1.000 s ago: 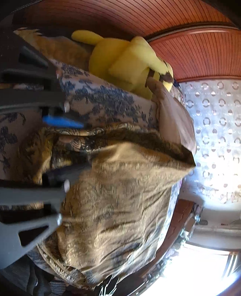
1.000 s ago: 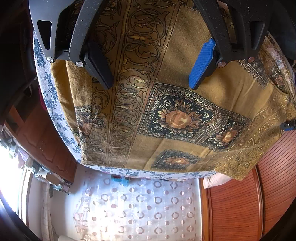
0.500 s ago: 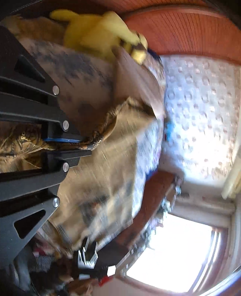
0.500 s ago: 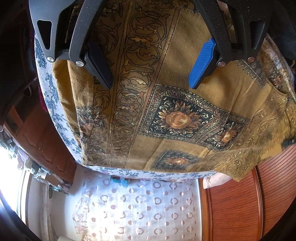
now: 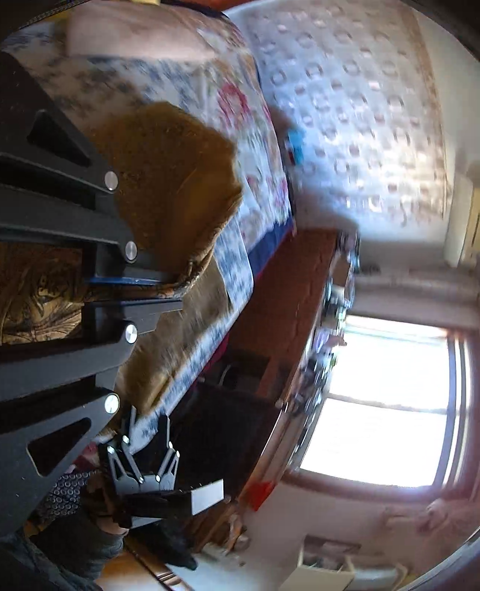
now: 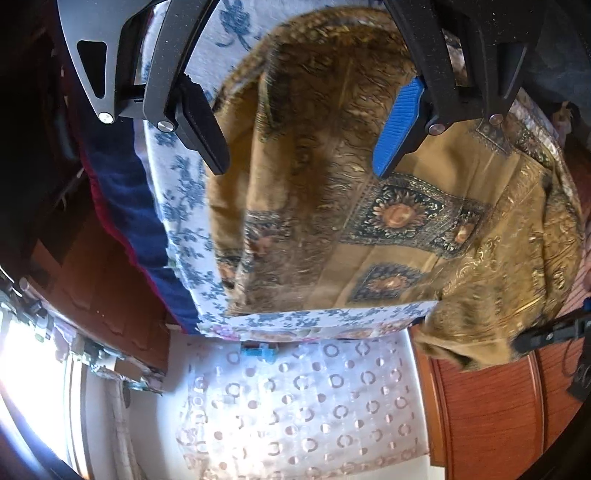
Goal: Fold small clothes
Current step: 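Grasp the shirt side with the left tool, fold it inward, release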
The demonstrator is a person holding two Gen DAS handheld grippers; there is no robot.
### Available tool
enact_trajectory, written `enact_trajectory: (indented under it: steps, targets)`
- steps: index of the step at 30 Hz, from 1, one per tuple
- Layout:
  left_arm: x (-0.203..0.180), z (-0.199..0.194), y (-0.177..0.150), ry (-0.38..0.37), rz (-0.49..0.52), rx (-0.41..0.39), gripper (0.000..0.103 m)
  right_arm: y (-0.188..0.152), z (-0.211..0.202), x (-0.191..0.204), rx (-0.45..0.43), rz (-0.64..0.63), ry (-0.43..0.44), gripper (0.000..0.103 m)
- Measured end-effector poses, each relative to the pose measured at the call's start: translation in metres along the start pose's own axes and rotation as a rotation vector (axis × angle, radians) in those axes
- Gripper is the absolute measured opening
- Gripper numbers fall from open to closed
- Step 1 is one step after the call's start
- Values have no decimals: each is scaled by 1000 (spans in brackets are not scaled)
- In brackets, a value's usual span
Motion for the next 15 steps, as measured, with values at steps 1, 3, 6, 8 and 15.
enact_trajectory:
  steps: [1, 3, 6, 8, 15]
  targets:
    - [-9, 4, 7, -14, 14, -2, 2, 0, -3, -2, -7, 7, 4, 81]
    - [-24, 8, 20, -38, 37, -7, 2, -2, -9, -6, -17, 16, 3, 81]
    - [-42, 14, 34, -63, 53, -6, 2, -3, -17, -11, -28, 20, -3, 81]
    - [-52, 30, 39, -78, 57, 32, 2, -4, -22, -16, -37, 30, -5, 81]
    - [-57, 55, 24, -64, 93, 124, 29, -11, -25, -30, -37, 66, -10, 81]
Point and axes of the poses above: each gripper's, at about its wrist camera, not at the fingertips, and z roughly the way its jaws point, x to its left, y to its top, the point moved 1 cm from there along z, roughly the way its jaws point, and after that the axes turned 15 degrees about y, right-handed, at the moved point
